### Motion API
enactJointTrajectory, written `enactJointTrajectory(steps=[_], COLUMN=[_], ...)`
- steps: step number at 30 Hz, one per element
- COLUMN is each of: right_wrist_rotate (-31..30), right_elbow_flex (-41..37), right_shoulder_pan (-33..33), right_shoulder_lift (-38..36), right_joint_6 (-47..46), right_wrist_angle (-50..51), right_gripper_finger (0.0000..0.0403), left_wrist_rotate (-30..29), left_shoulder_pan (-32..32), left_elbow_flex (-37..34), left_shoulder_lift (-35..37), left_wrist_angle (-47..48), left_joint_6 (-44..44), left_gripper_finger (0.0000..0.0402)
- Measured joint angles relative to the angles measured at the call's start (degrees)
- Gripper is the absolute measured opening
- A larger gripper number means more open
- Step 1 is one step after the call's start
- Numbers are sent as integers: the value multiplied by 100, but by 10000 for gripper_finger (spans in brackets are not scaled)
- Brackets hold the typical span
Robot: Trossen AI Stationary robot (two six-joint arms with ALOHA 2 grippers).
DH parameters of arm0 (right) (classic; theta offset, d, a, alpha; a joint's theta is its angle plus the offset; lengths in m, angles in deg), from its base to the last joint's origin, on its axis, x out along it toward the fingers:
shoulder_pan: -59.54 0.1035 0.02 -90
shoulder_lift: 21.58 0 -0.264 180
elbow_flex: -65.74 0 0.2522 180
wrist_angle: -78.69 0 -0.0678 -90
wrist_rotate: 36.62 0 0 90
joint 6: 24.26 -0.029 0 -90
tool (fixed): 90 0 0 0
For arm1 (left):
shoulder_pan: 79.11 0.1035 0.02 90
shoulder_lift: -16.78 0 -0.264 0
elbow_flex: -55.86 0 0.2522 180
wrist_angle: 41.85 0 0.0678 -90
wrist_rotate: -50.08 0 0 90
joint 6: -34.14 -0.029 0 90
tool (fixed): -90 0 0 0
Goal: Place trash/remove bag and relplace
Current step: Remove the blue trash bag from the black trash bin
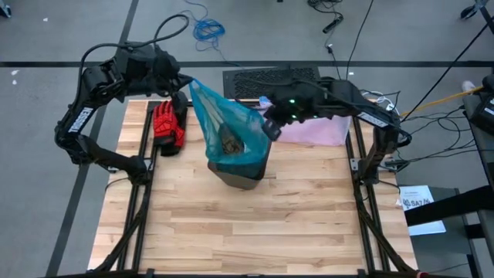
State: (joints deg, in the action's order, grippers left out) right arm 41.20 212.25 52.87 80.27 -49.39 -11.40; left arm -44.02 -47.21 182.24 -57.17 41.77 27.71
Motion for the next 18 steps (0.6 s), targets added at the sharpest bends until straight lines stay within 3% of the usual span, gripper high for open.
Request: enactJointTrajectory(steps=[11,18], right_wrist_rotate=[209,422], right_elbow_flex=[197,197], right_shoulder_pan=[1015,1306], right_shoulder_lift=[-129,287], right_joint_6=[1924,776], right_wrist_angle=[74,413], right_gripper_finger=[153,182], left_wrist_rotate=[-605,-679], left_shoulder_pan=[118,676], left_elbow_flex=[0,0], left_shoulder_lift=[-163,-317], left_wrist_angle=[64,281], left_joint_6=[-40,-128], left_gripper_finger=[0,0])
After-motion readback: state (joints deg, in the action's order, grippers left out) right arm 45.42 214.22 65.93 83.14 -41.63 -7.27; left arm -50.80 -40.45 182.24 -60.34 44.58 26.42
